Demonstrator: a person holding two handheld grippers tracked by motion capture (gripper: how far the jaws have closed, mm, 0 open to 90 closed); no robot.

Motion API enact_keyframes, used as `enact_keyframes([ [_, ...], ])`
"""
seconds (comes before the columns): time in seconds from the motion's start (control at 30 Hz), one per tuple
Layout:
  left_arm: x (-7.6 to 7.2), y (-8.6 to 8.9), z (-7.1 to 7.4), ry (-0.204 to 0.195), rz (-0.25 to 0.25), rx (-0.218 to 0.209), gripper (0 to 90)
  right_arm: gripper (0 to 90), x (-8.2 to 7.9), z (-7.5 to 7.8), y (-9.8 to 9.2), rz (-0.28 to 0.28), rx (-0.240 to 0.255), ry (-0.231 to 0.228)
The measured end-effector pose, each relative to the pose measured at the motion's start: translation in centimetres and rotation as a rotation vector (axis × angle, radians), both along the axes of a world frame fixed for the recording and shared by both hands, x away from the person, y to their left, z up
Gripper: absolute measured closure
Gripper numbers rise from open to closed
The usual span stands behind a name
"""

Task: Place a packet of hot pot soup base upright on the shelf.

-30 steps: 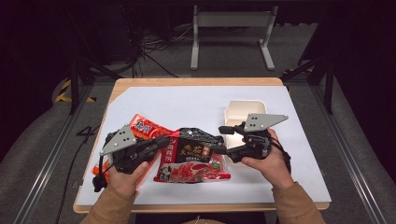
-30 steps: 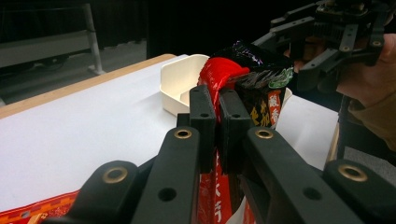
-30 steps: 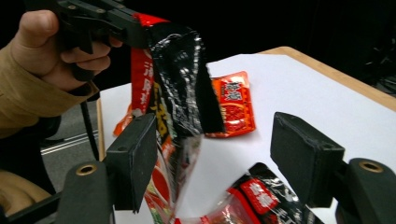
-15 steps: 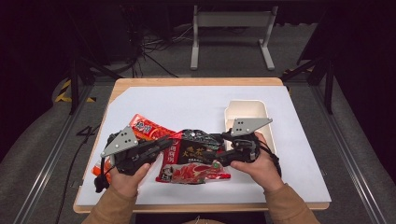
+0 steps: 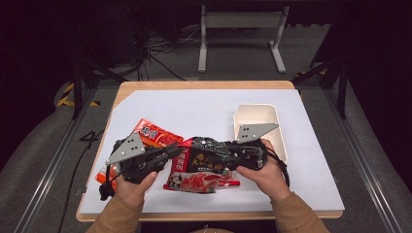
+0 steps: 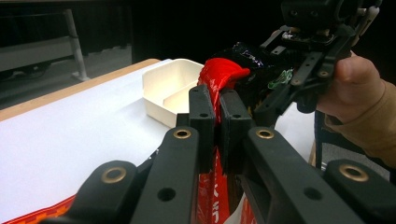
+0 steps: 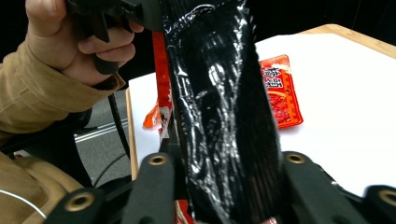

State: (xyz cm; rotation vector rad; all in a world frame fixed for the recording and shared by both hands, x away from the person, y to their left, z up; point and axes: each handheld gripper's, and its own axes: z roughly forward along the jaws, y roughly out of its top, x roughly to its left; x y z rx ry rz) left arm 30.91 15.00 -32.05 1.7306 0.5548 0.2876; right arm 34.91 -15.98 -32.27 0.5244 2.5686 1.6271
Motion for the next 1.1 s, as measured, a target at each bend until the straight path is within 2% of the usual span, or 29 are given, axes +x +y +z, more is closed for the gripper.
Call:
enact_keyframes([
  [0.4, -0.1, 0.1, 0.0, -0.010, 0.010, 0.002, 85.6, 76.2, 0.0, 0.3, 0.0, -0.015, 0.007, 0.001],
  [0.57, 0.2, 0.2, -0.4, 0.004, 0.011, -0.006, 84.8, 77.2, 0.0, 1.0, 0.1, -0.031, -0.024, 0.004],
  [0.73, 0.1, 0.3, -0.3, -0.001, 0.010, -0.008, 83.3, 77.9, 0.2, 1.7, 0.0, -0.033, -0.020, 0.027],
  [0.93, 0.2, 0.6, -0.3, 0.004, 0.013, -0.021, 79.6, 78.4, 0.5, 2.3, 0.1, -0.026, -0.021, 0.043],
  [1.0, 0.2, 0.8, -0.3, 0.015, 0.012, -0.028, 75.1, 78.5, 0.5, 3.0, 0.3, -0.030, -0.042, 0.026],
  [1.1, 0.3, 1.2, -0.1, 0.009, 0.014, -0.044, 67.5, 78.5, 0.6, 3.7, 0.3, -0.034, -0.066, 0.010],
])
